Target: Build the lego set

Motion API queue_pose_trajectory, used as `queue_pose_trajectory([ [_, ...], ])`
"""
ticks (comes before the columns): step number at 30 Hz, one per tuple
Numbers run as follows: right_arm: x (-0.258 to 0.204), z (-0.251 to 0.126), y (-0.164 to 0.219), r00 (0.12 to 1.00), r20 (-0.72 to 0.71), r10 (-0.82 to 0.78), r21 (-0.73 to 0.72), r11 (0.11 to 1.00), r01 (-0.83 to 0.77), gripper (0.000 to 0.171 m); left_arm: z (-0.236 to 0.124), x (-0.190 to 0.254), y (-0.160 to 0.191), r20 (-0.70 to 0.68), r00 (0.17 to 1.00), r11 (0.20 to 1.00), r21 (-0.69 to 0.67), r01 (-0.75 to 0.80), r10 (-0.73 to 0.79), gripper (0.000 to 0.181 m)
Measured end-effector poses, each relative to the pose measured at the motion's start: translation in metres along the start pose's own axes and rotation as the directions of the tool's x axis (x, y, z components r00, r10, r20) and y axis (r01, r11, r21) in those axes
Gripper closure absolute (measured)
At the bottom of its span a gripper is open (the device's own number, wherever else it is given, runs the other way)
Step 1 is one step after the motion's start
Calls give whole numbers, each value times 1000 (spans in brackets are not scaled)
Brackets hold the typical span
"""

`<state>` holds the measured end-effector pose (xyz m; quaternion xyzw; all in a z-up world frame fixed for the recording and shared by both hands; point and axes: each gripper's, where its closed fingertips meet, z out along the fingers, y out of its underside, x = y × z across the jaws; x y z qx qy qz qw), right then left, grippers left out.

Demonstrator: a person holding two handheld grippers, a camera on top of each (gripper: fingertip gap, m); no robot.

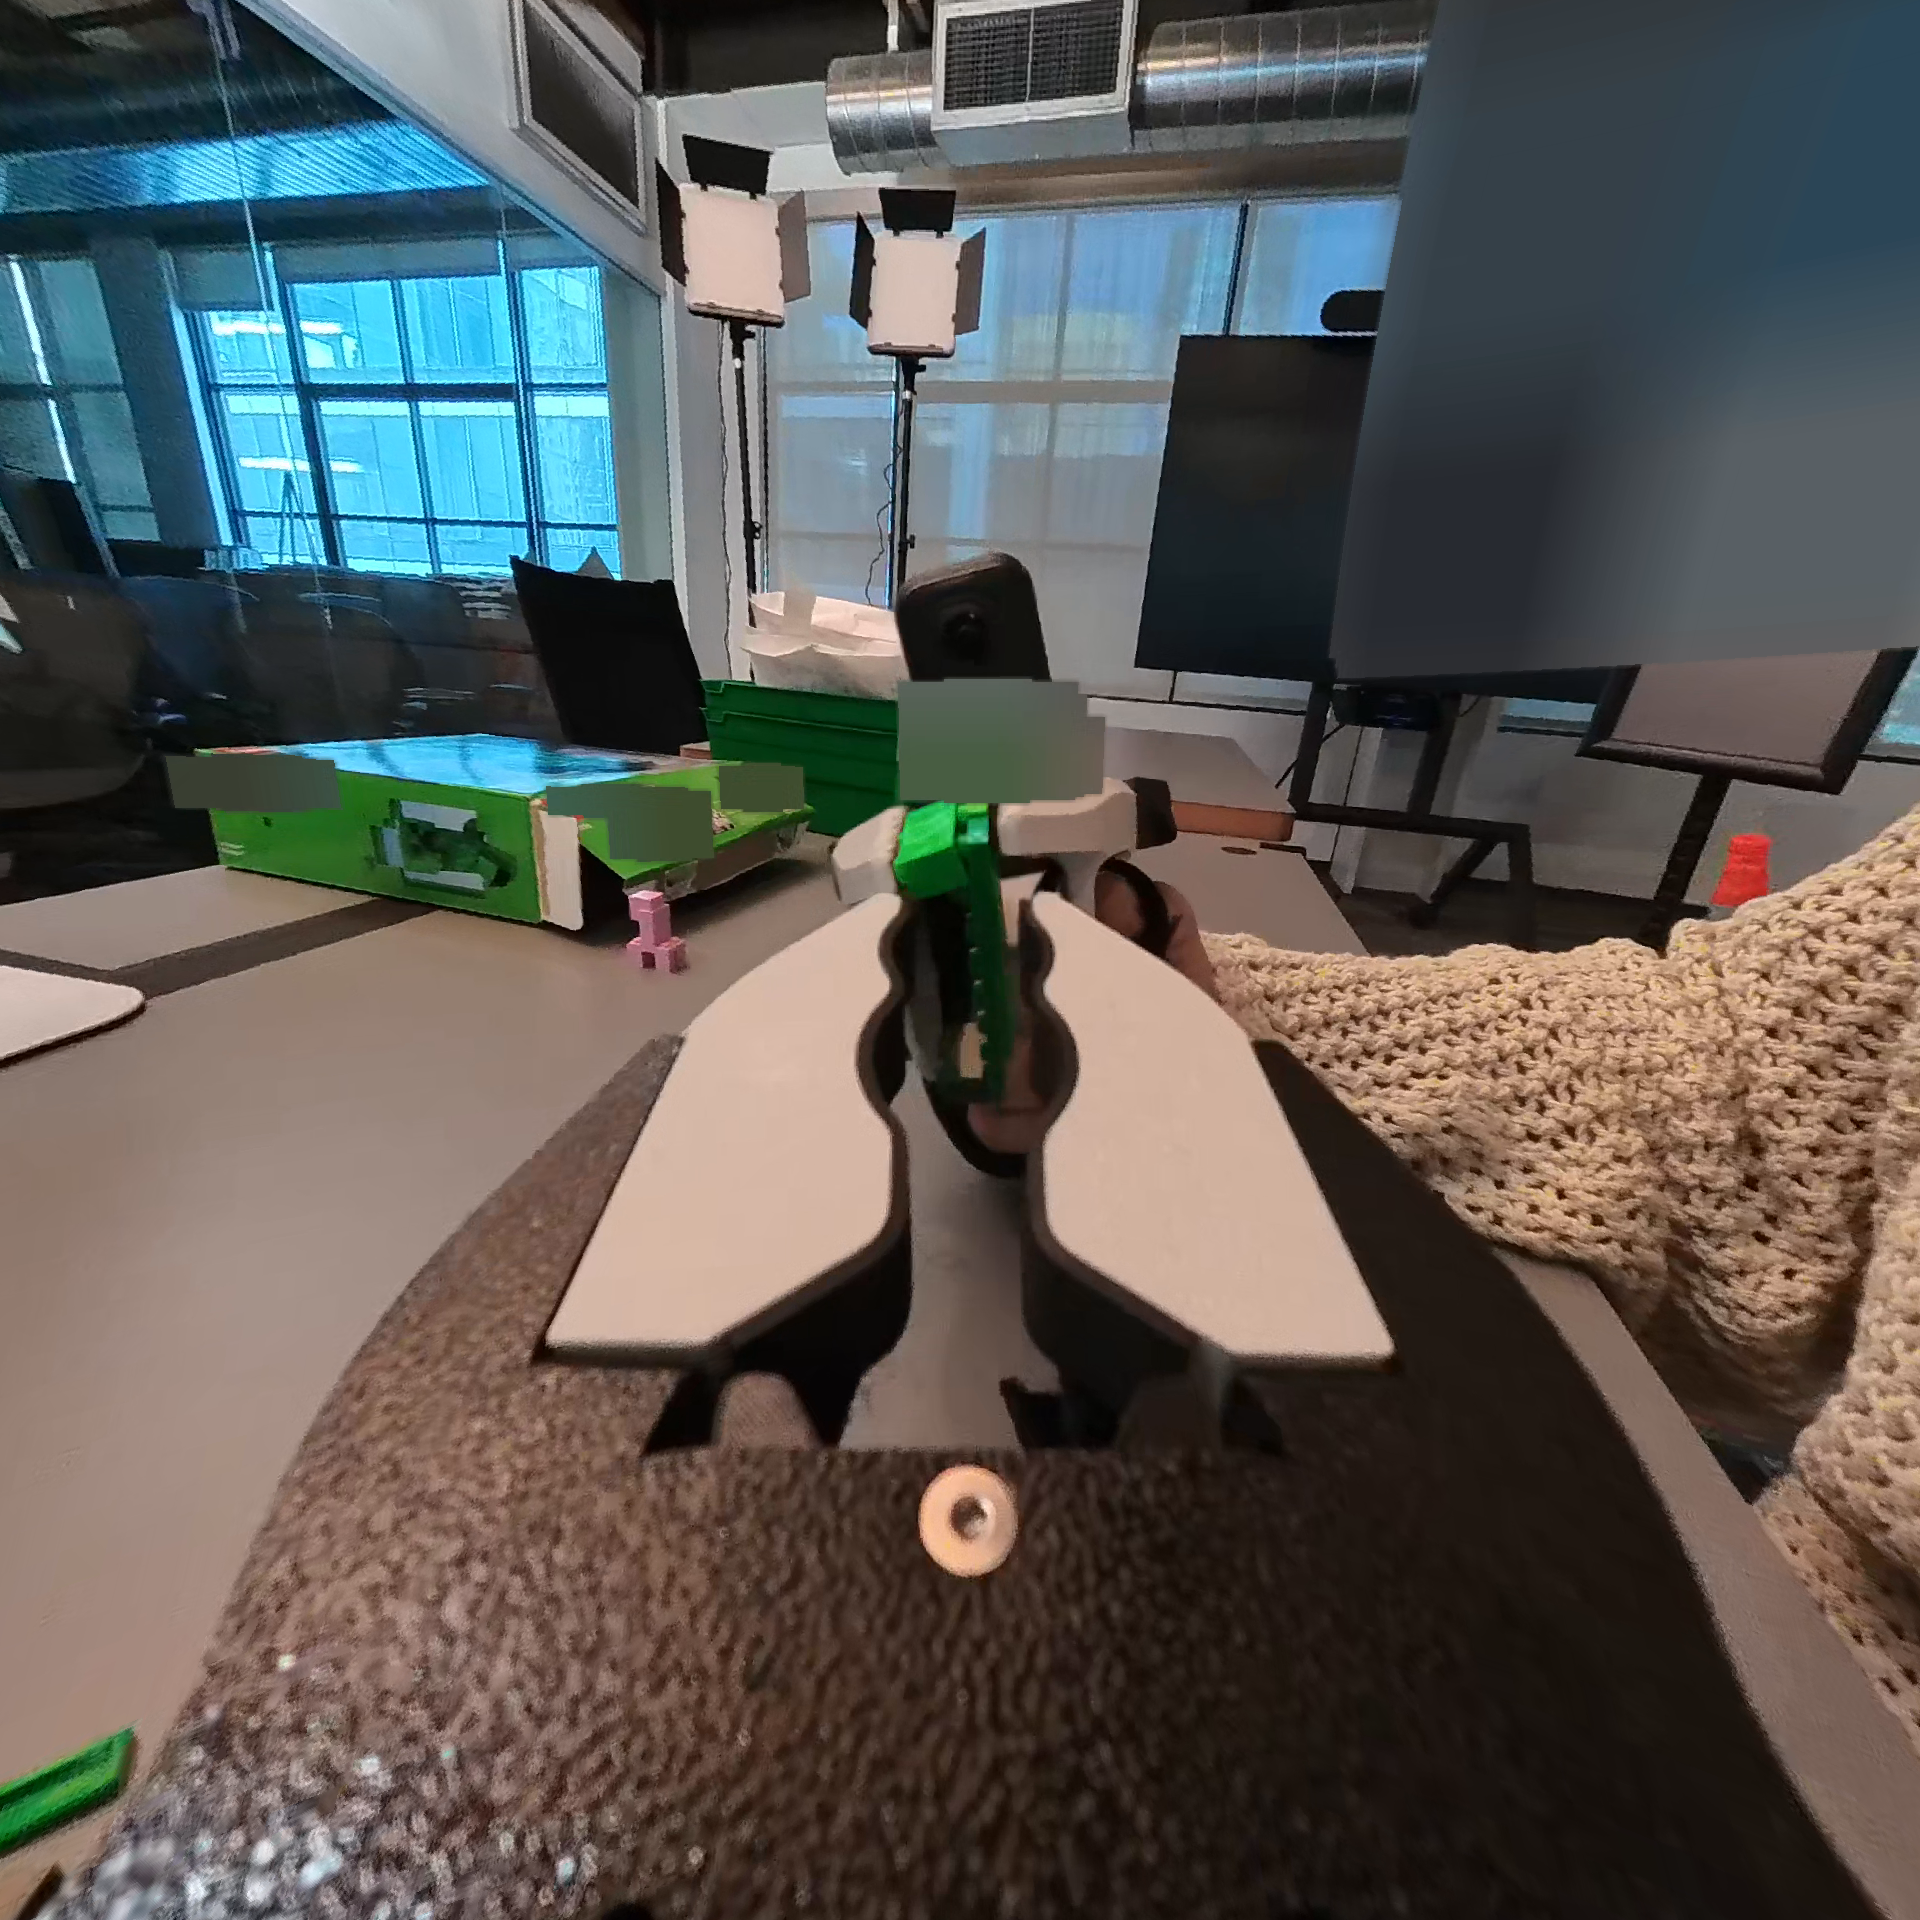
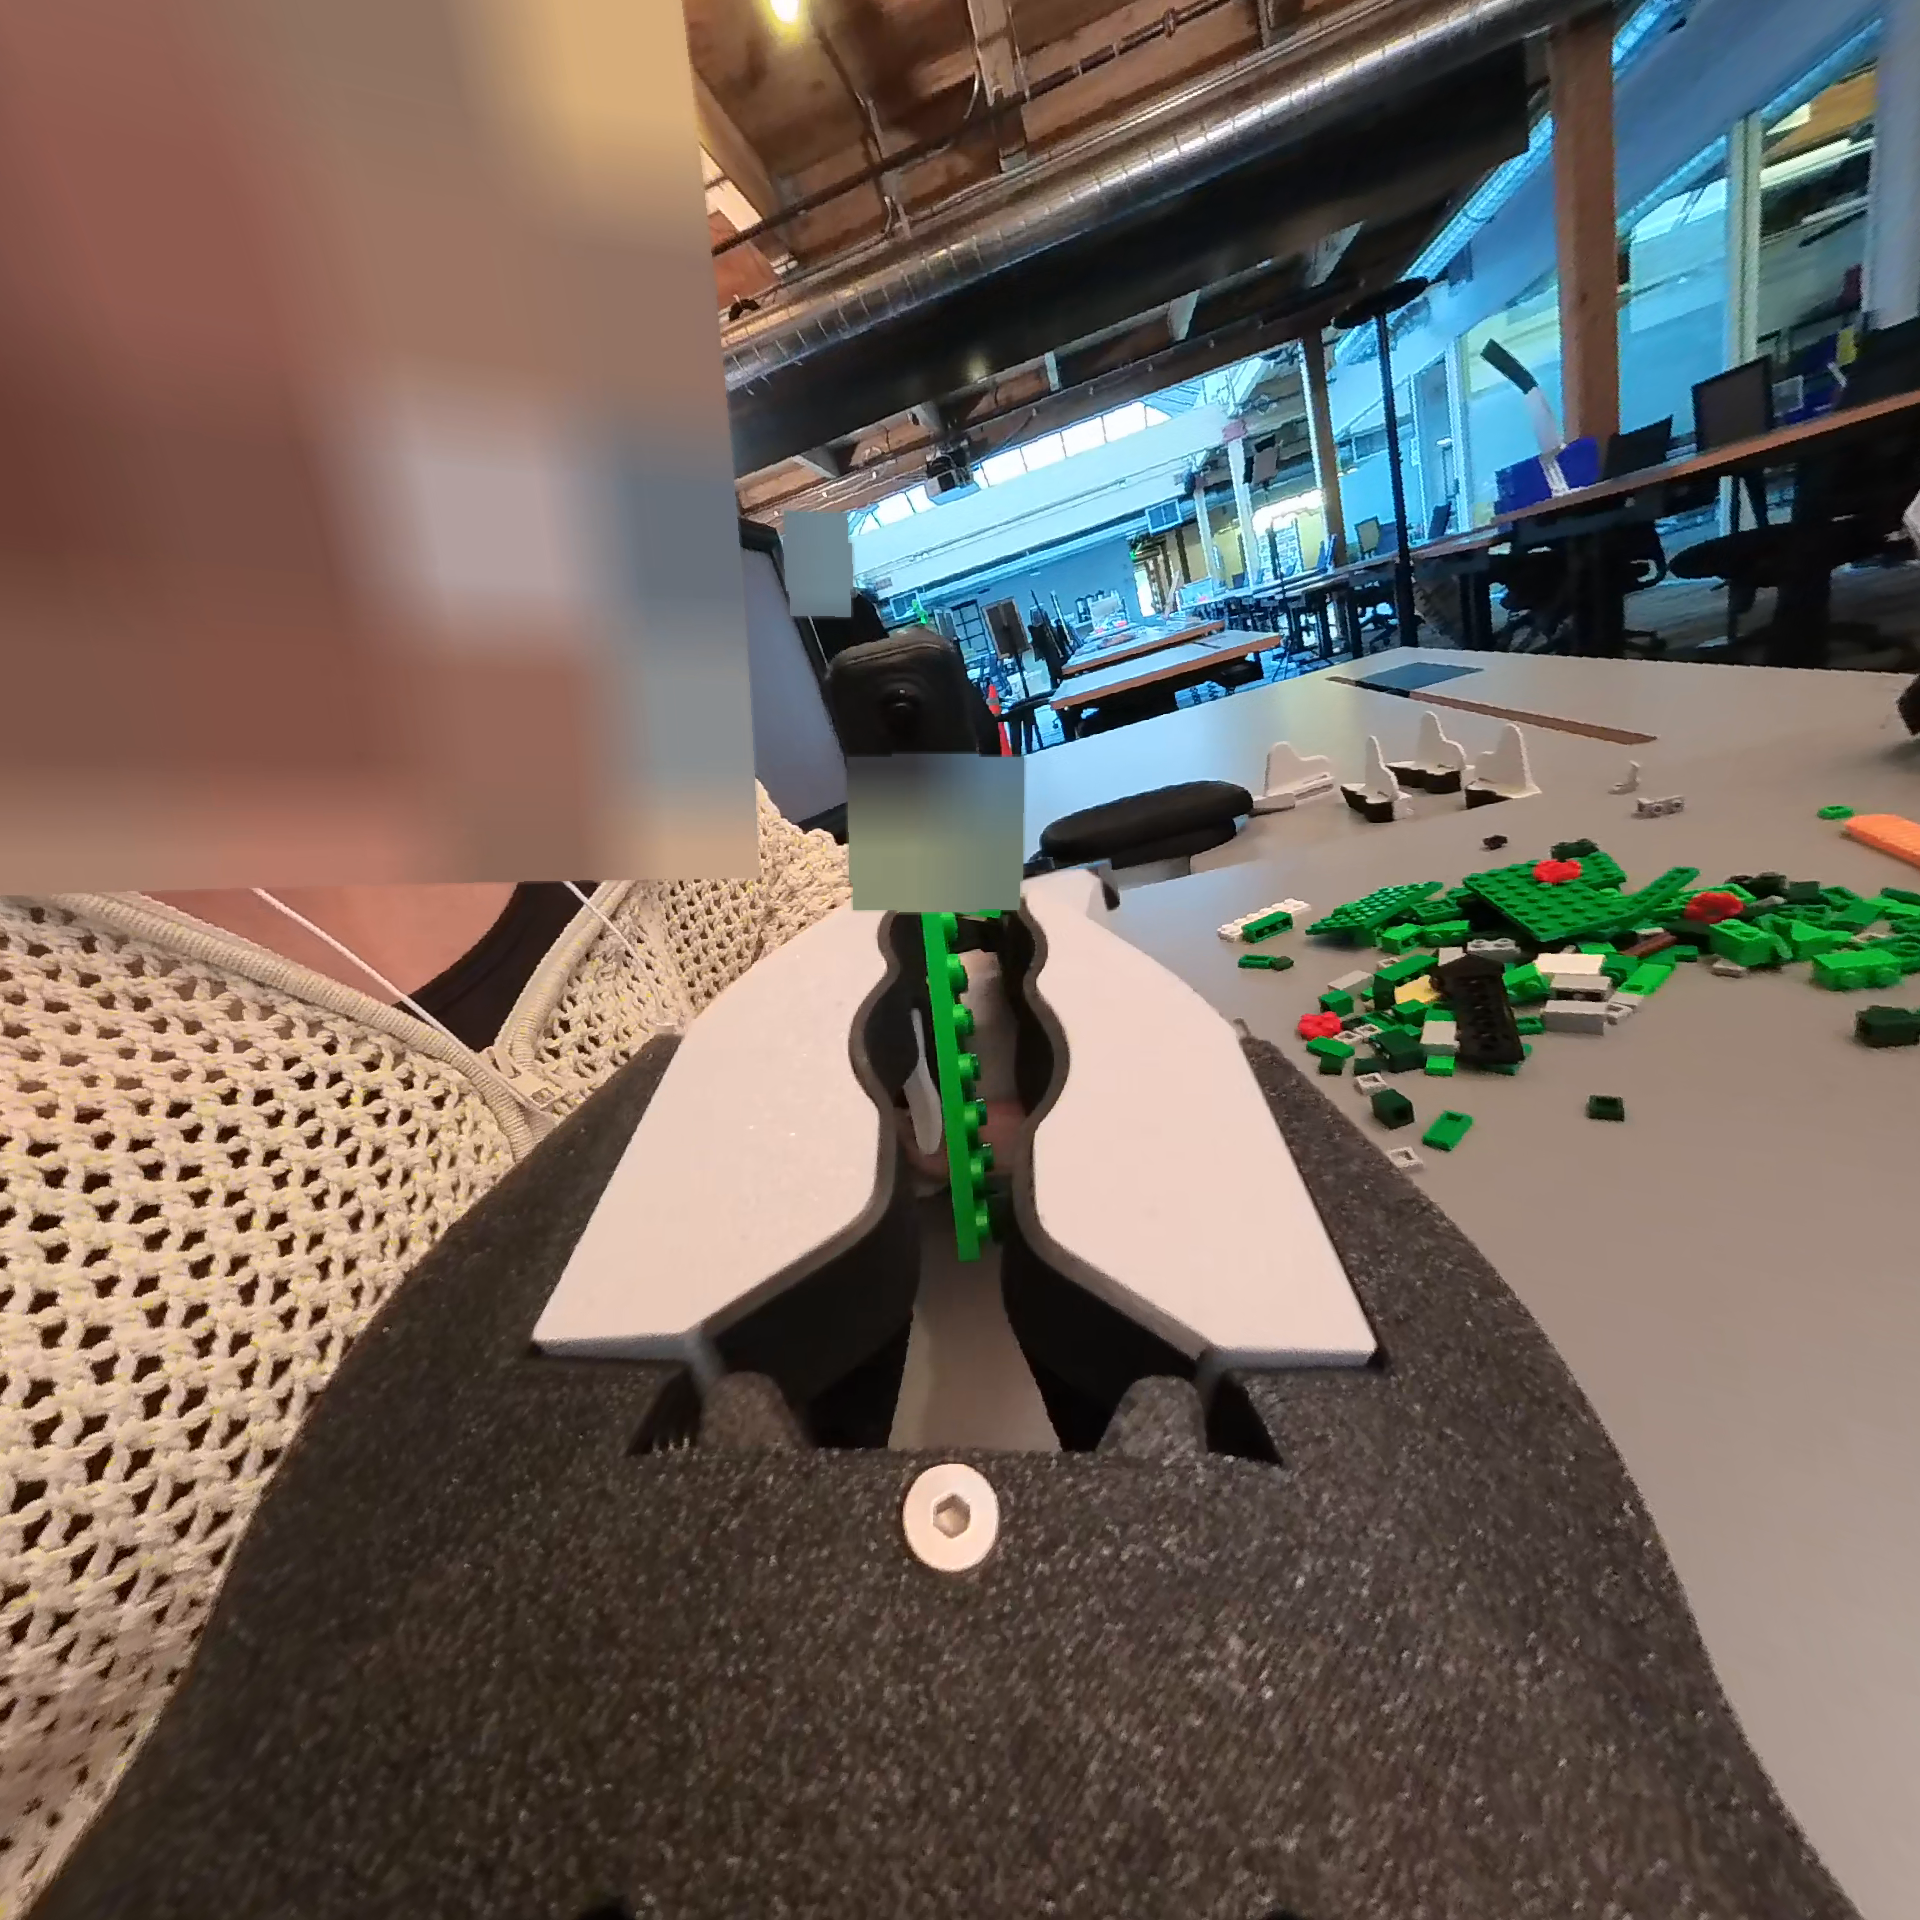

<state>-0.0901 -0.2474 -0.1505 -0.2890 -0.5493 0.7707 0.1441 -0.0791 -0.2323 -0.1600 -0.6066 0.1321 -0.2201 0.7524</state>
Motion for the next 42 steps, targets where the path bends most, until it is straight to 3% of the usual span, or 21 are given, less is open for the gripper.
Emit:
queue_pose_trajectory([
  [11, 4, -1, 2, 1000, -24, -19, -15, 1000, 19, 156, -6, -7, -12, 64, 996, 996, 59, -68, 64, 168],
  [31, 3, -2, 1, 997, -41, -69, -26, 997, 68, 156, -5, -7, -12, 30, 999, 998, 49, -39, 37, 169],
  [42, -5, -2, 0, 985, -12, -170, 3, 985, 170, 156, -5, 1, -15, -9, 998, 994, 80, -69, 70, 169],
])
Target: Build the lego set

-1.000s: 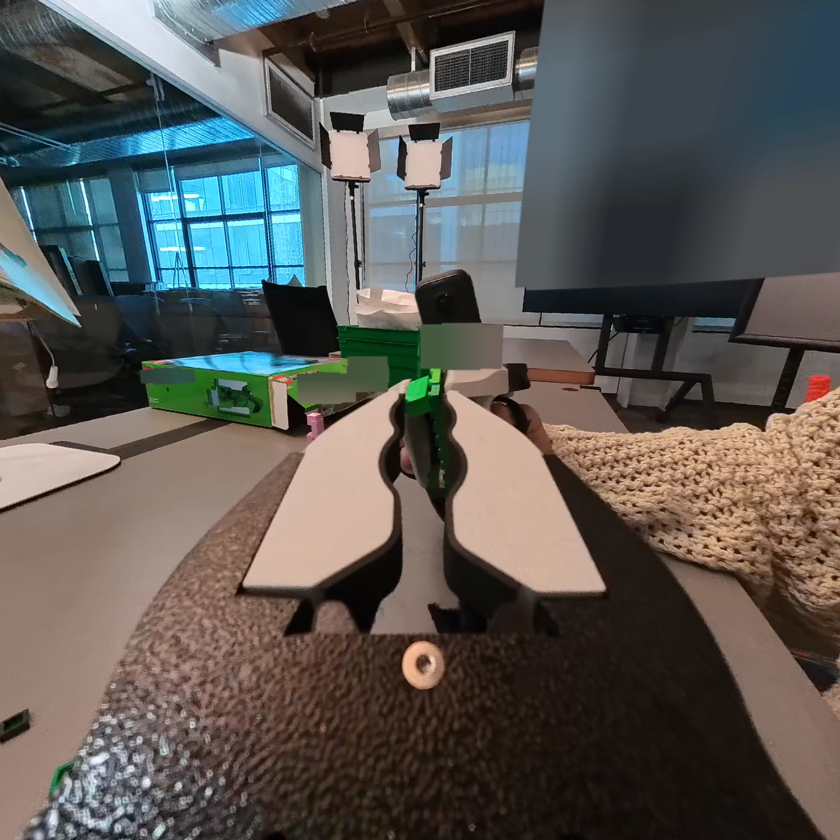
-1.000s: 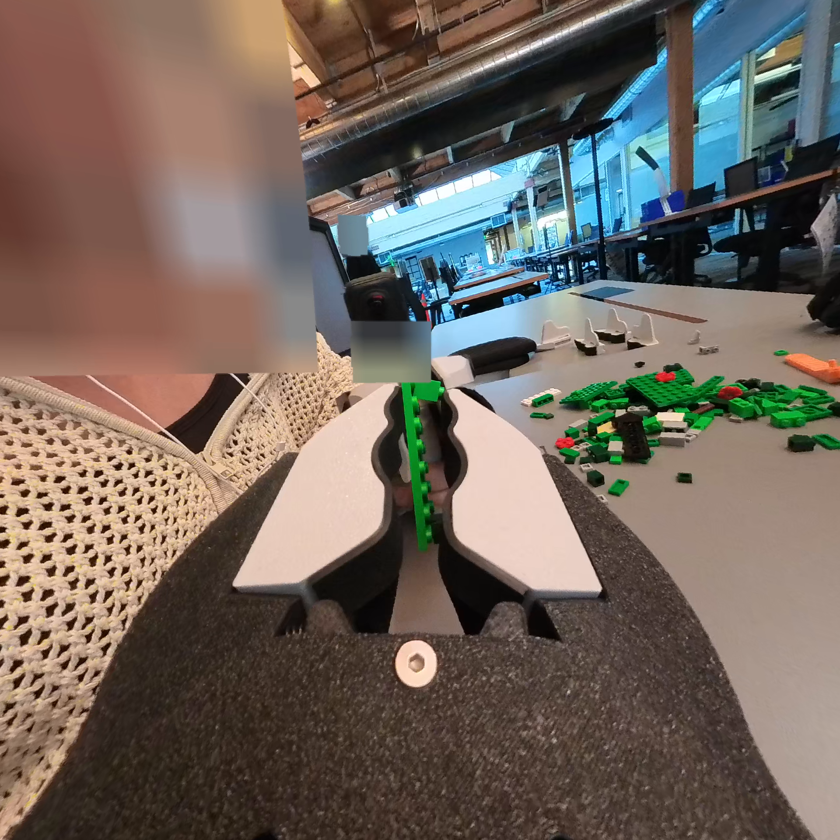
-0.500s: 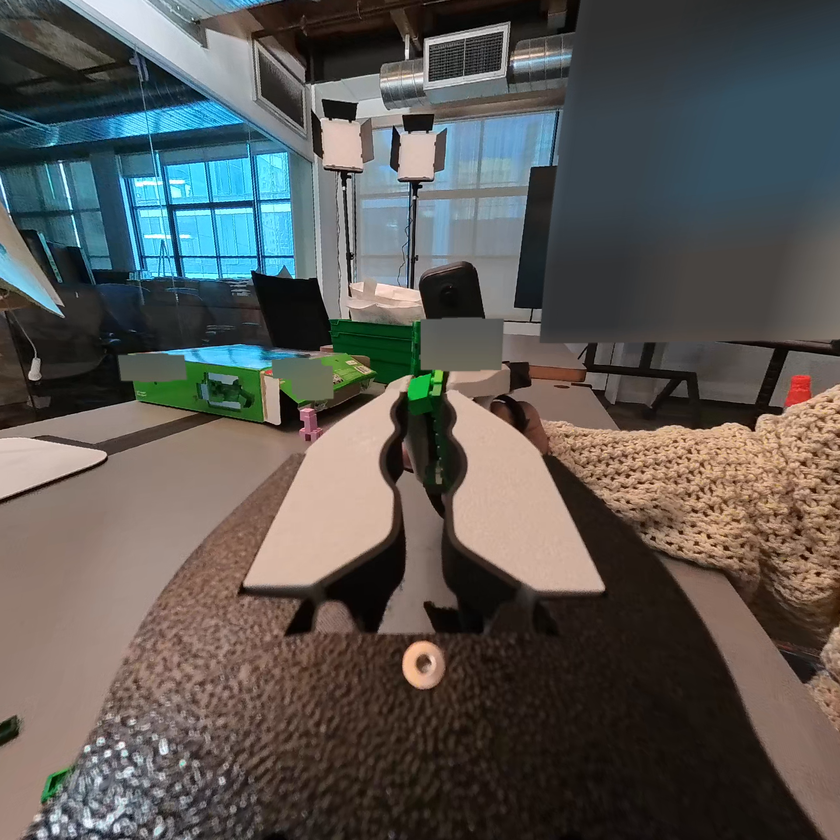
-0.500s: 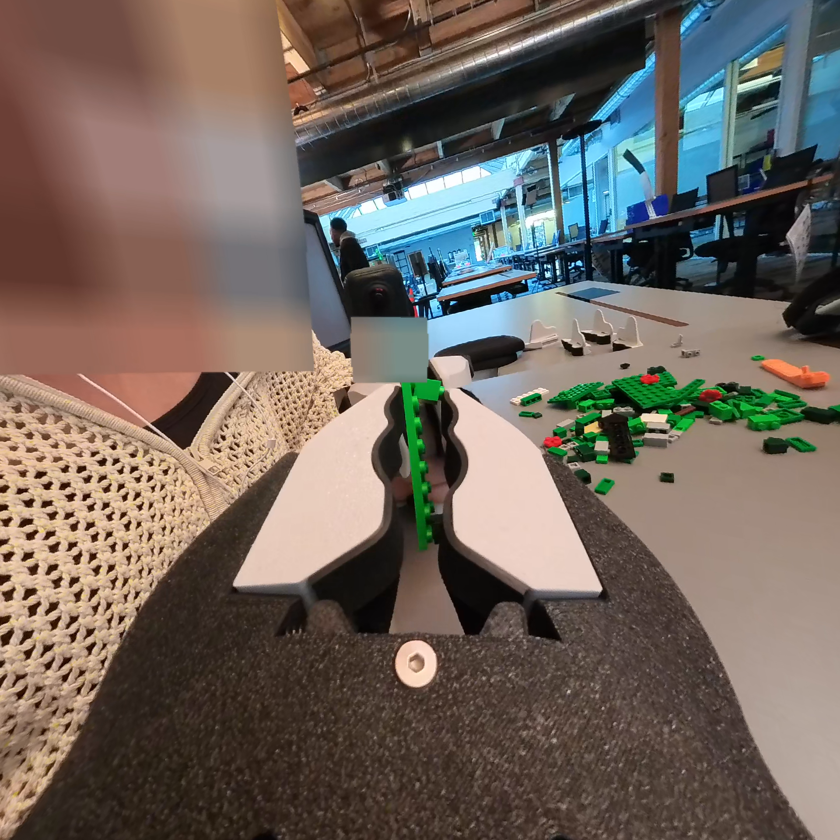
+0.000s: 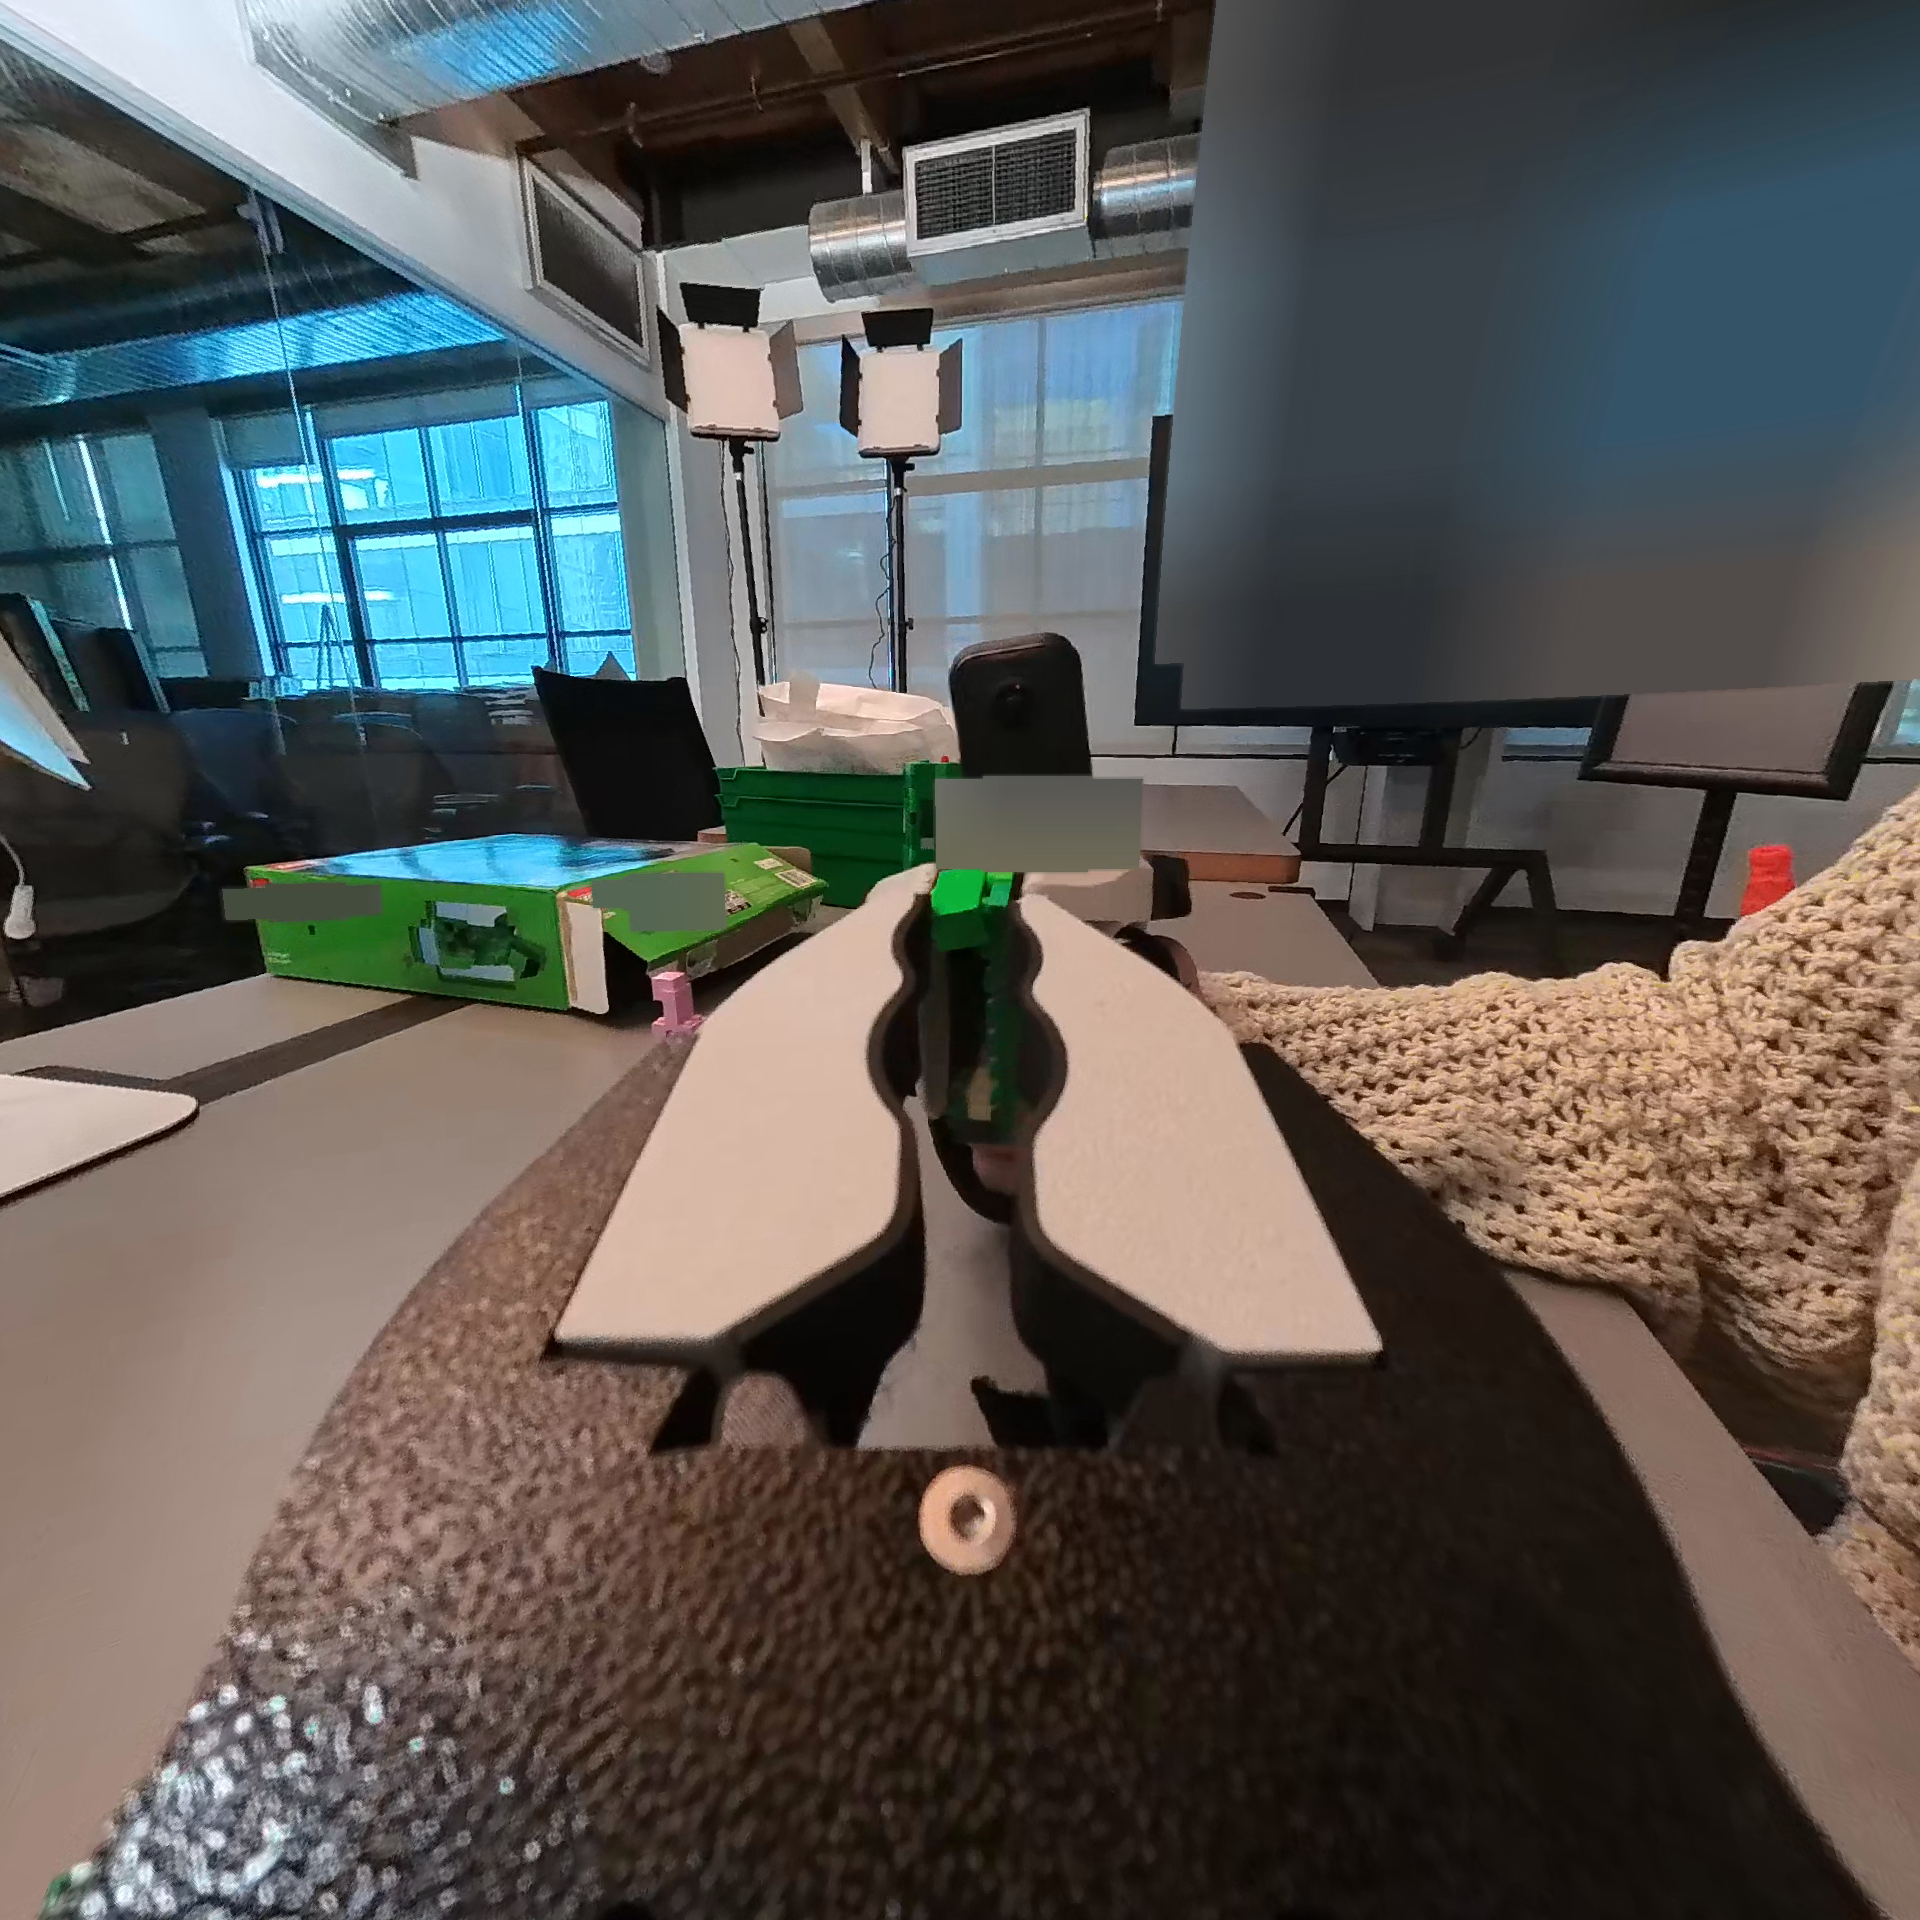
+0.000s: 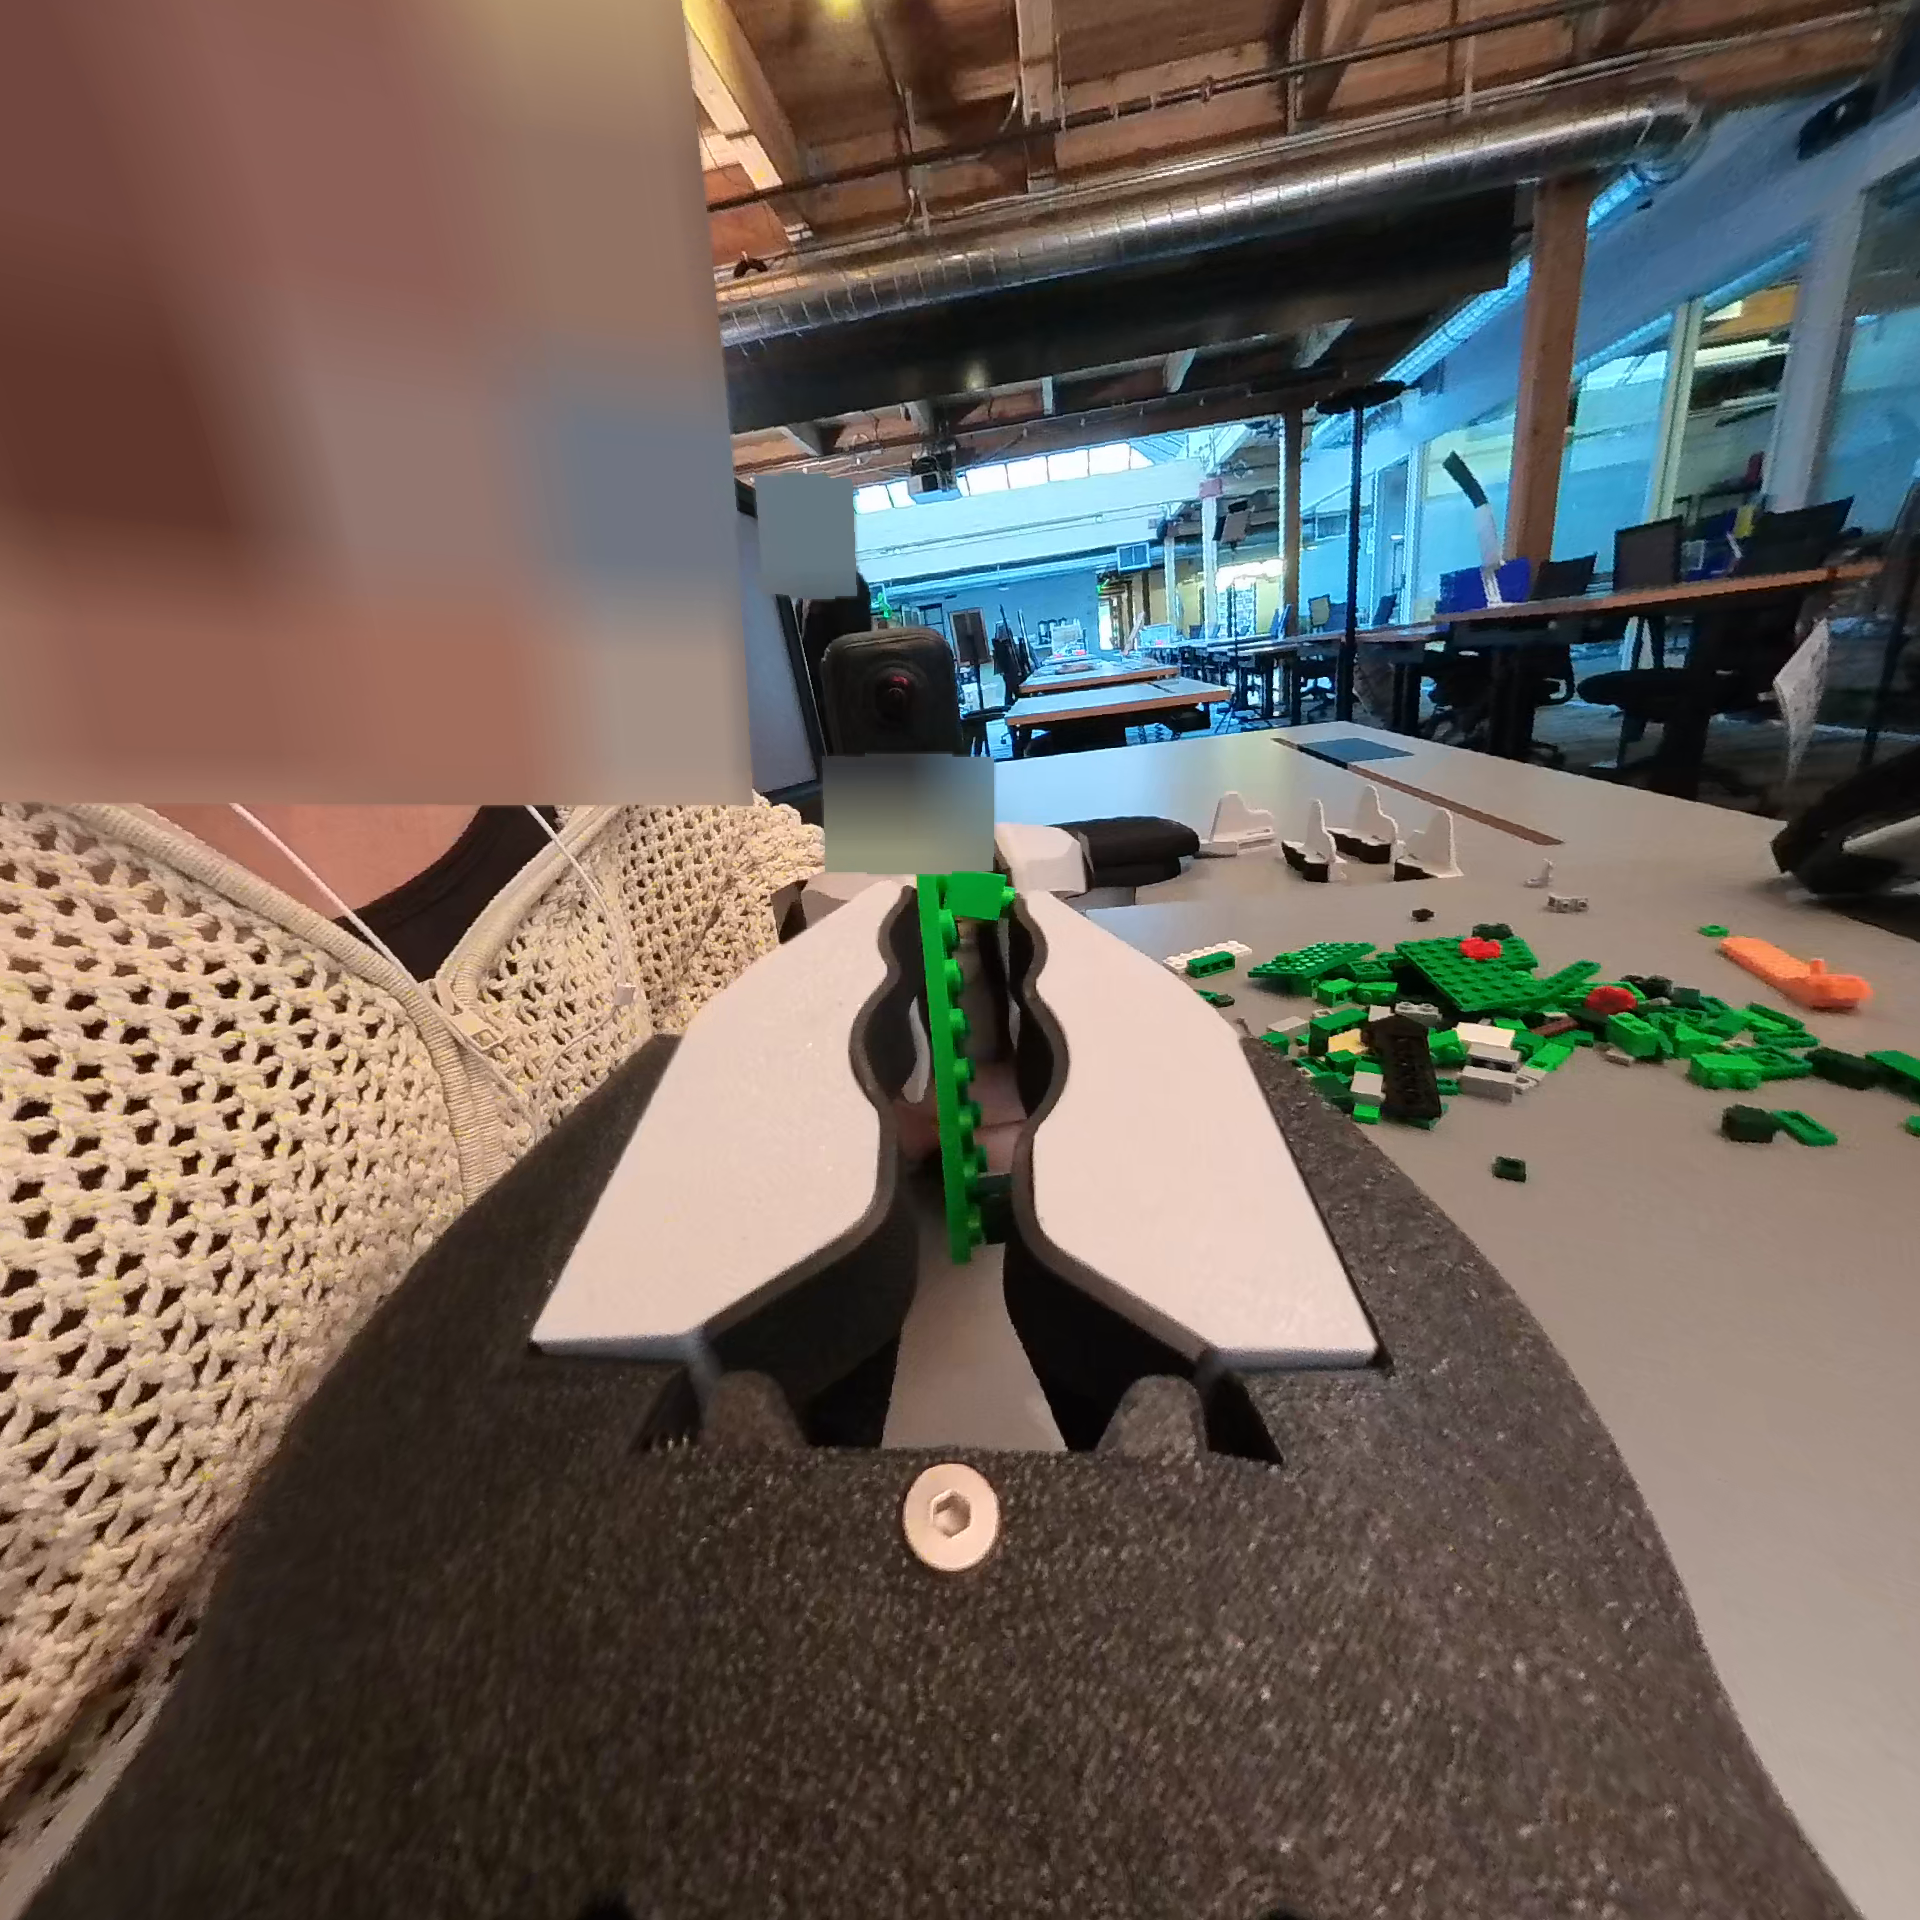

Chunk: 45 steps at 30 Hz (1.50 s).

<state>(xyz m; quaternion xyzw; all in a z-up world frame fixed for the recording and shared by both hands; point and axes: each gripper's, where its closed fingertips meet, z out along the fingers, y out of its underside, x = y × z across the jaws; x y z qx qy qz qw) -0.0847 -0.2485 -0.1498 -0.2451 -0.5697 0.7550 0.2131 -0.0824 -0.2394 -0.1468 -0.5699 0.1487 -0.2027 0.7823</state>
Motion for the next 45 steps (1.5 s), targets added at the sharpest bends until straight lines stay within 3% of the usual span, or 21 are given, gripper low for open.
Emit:
queue_pose_trajectory([
  [6, 16, 0, 2, 994, -64, 89, 33, 996, -87, 156, 0, -14, 4, 35, 994, 994, -4, 106, -106, 169],
  [11, 20, 1, 1, 989, -61, 137, 84, 988, -131, 156, -1, -18, 4, 64, 993, 995, 1, 97, -97, 168],
  [15, 22, -6, -14, 986, -47, 157, 193, 970, -145, 156, -2, -21, 5, 89, 992, 996, -2, 91, -91, 157],
  [19, 24, -16, -29, 986, -41, 162, 288, 947, -144, 156, 3, -21, 22, 106, 992, 990, -124, 75, -62, 147],
  [25, 18, -5, -27, 989, -33, 142, 273, 954, -128, 156, 10, -10, 39, 69, 998, 968, -252, 2, 16, 150],
  [32, 15, -1, -27, 990, -24, 137, 272, 954, -126, 156, 9, -7, 40, 37, 999, 965, -260, 17, -8, 167],
  [45, 16, 5, -30, 988, -92, 124, 229, 968, -100, 156, 7, -7, 33, 17, 991, 969, -208, 132, -131, 168],
])
